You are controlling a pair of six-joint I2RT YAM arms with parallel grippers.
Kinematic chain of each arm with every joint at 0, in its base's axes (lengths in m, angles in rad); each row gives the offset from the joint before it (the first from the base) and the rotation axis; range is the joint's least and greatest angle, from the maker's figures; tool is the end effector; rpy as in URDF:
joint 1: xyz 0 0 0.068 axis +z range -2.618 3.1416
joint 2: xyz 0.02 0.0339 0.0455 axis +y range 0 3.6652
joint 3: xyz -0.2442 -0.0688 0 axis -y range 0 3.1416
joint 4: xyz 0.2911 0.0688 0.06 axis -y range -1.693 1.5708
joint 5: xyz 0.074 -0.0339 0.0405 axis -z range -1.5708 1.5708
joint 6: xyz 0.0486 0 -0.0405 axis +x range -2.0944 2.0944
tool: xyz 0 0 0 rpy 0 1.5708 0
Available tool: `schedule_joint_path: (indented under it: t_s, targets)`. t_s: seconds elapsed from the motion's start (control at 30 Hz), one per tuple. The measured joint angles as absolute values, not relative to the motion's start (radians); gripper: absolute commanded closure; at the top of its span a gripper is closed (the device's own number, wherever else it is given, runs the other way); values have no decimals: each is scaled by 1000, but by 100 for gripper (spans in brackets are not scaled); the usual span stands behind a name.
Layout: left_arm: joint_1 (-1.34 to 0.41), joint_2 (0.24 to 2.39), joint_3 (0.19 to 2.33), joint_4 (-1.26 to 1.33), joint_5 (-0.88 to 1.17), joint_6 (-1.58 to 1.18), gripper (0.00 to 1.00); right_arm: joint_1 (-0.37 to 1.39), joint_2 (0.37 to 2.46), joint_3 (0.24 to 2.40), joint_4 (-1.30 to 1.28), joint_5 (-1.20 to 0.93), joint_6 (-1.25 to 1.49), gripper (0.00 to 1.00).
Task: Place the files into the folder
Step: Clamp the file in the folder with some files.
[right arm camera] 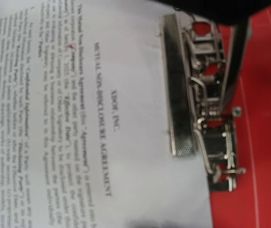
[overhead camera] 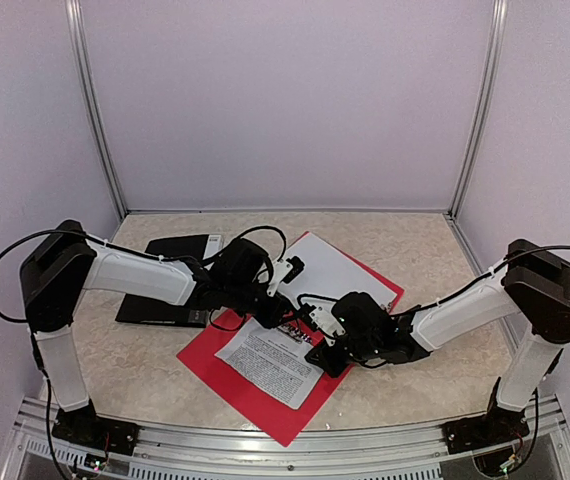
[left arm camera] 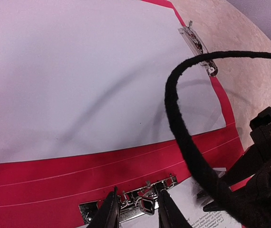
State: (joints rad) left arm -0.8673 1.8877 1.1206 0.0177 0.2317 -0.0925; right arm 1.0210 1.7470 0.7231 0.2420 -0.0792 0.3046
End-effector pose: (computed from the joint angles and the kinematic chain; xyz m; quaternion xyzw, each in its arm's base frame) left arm 0.2736 -0.3398 0.1041 0.3868 0.8258 -0.2771 0.3028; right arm 0.1808 0.3024 0.0502 -0.3377 0.8586 0.2651 0.2802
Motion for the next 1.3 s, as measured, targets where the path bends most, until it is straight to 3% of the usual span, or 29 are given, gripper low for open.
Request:
schedule_joint_path:
  t_s: [0.87,1.3]
  targets:
    - [-867,1865,1116,15,233,-95,80,1021,1751,723,249,-89,305,85]
    - [-867,1863,1115,15,236,-97,77,1021,1751,724,248,-89,305,85]
